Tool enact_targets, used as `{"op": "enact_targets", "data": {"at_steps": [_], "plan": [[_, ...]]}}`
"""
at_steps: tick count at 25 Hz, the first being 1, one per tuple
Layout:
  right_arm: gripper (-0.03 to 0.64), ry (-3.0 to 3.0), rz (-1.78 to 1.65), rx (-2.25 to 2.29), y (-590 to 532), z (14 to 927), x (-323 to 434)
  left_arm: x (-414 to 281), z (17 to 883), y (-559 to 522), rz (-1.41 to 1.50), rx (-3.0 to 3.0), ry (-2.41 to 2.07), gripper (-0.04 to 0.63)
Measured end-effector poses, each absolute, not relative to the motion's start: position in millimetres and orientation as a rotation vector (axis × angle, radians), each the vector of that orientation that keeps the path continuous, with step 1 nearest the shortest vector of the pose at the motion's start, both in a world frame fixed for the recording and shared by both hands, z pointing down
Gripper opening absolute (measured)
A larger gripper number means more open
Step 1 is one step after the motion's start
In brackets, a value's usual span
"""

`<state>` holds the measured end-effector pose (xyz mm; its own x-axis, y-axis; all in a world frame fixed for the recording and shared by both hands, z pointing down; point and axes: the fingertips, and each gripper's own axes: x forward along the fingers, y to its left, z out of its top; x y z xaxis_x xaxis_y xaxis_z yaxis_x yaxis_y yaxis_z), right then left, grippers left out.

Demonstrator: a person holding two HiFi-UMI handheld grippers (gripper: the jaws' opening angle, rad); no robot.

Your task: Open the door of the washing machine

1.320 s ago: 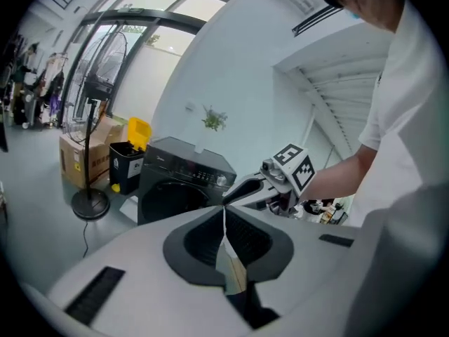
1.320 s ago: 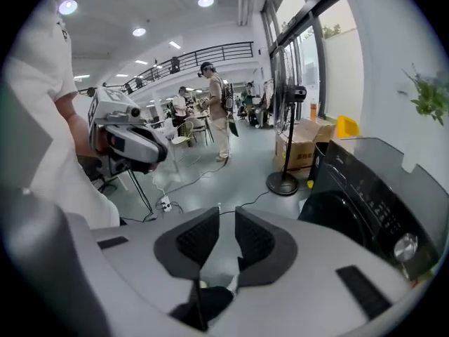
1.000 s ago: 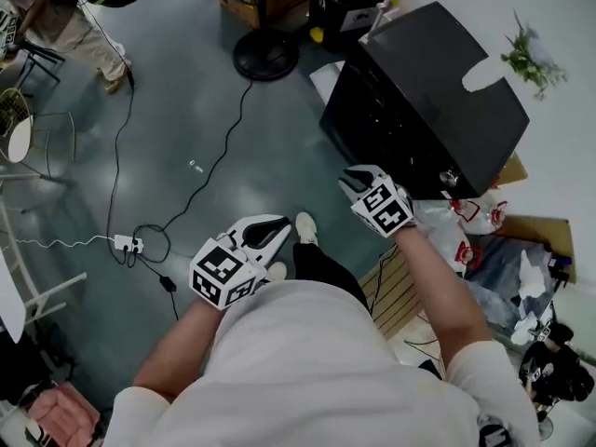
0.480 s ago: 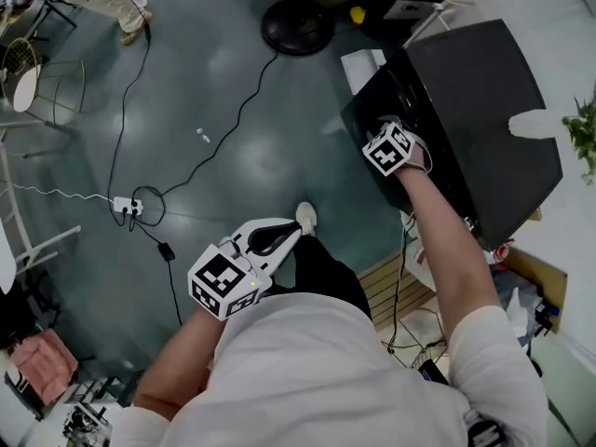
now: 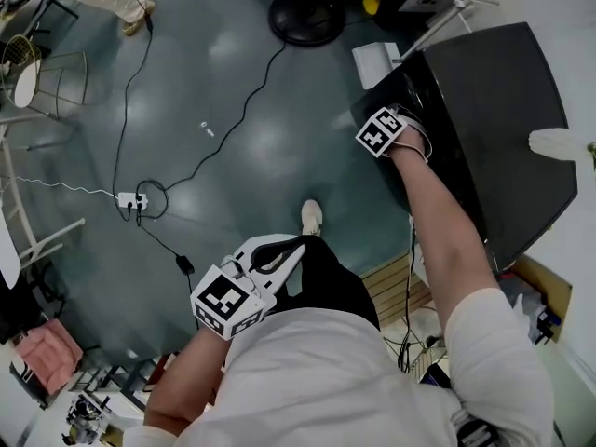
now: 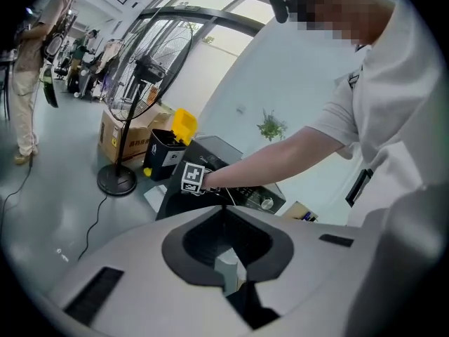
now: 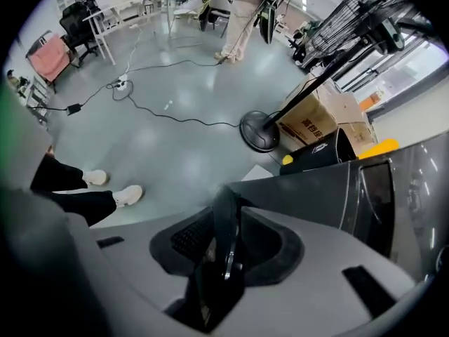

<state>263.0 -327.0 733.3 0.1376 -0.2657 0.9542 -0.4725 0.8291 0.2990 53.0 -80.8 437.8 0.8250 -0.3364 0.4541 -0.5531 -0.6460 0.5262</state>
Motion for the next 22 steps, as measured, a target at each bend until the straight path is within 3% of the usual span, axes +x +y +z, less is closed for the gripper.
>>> {"op": "enact_targets", "data": {"at_steps": [11, 15, 22], "plan": [[0.13, -1.29, 0.214, 0.643, -334.9, 767.7, 273.6, 48.0, 446.9, -80.2, 0.431, 2.29, -0.657, 0.02], [0.058, -1.281, 0.227, 0.687, -339.3, 769.2, 275.5, 45.2, 451.6, -77.6, 0.432, 2.274, -0.656, 0.02], [0.055, -1.282, 0.24, 0.691, -340.8, 766.2, 275.6, 47.1, 452.1, -78.8, 0.423, 2.283, -0.655, 0.02]]}}
